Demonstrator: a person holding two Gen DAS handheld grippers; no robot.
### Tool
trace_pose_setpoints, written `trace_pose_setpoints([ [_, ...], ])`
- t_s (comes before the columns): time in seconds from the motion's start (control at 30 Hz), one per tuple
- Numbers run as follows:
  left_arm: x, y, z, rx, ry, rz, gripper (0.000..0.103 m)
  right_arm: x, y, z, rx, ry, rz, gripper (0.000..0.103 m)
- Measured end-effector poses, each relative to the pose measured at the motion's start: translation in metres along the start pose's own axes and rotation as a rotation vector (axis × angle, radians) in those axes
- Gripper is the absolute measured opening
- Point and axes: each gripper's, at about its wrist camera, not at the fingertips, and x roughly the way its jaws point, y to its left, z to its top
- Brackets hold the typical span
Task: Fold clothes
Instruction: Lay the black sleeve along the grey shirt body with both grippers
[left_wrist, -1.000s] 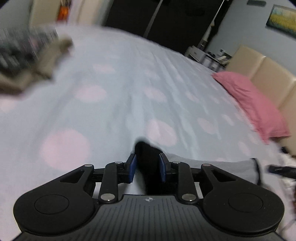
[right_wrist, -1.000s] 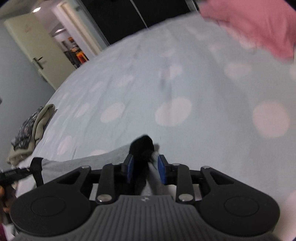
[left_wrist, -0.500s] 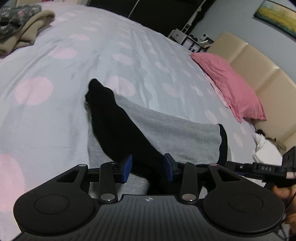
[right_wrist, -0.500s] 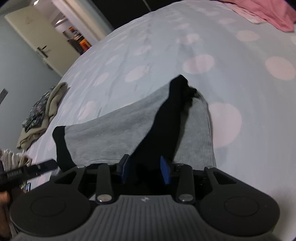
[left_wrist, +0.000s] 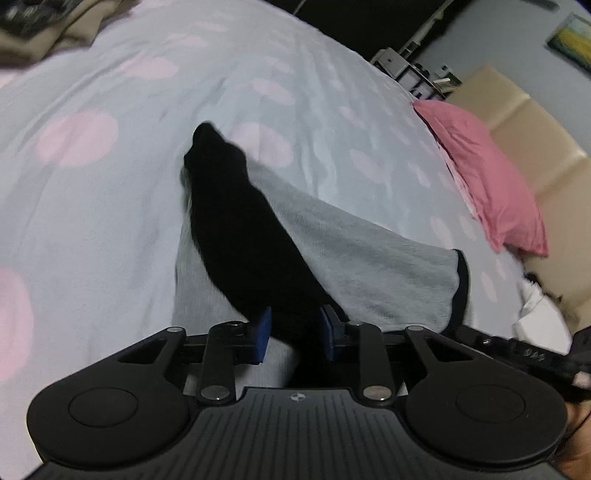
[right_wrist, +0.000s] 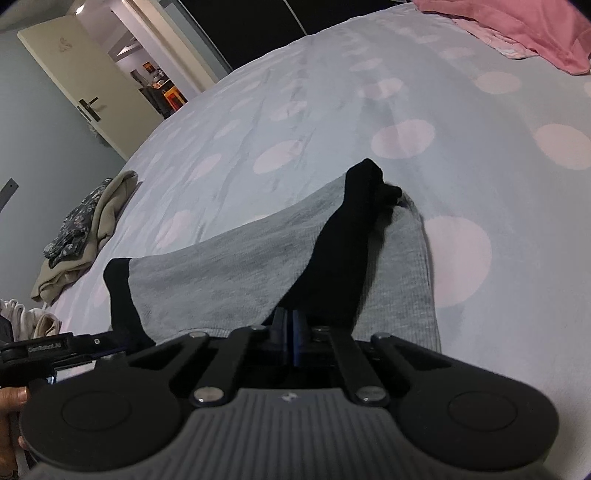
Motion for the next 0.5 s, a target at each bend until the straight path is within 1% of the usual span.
trace_pose_setpoints([
  [0.07,0.002,-0.001,-0.003,-0.015,0.016,-0.006,0.027,0.001,-0.002,-0.001,0.016,0.004,0.011,0.004],
  [0.13,0.007,-0.004,-0.005,-0.011,0.021,0.002,0.032,0.002,-0.003,-0.001,0.029,0.011,0.022,0.006],
  [0.23,0.010,-0.007,-0.004,-0.005,-0.002,0.004,0.037,0.005,-0.002,-0.002,0.040,0.023,0.038,0.010],
  [0.27,0.011,-0.007,-0.003,-0.007,-0.004,0.003,0.036,0.005,-0.001,-0.002,0.044,0.023,0.040,0.013],
  [0.3,0.011,-0.006,-0.002,-0.010,-0.002,-0.001,0.036,0.006,-0.001,-0.003,0.052,0.021,0.039,0.019],
  [0.33,0.011,-0.005,-0.001,-0.013,0.000,-0.004,0.030,0.006,-0.002,-0.003,0.059,0.022,0.040,0.019],
  [0.37,0.011,-0.005,-0.001,-0.012,0.000,-0.010,0.018,0.007,-0.002,-0.003,0.066,0.024,0.042,0.014],
  [0.4,0.008,-0.005,-0.001,-0.002,-0.005,-0.024,0.002,0.007,-0.002,-0.004,0.066,0.022,0.042,0.001],
  [0.5,0.001,-0.006,-0.001,0.026,-0.022,-0.062,0.001,0.001,-0.001,-0.002,0.061,-0.002,0.059,0.000],
])
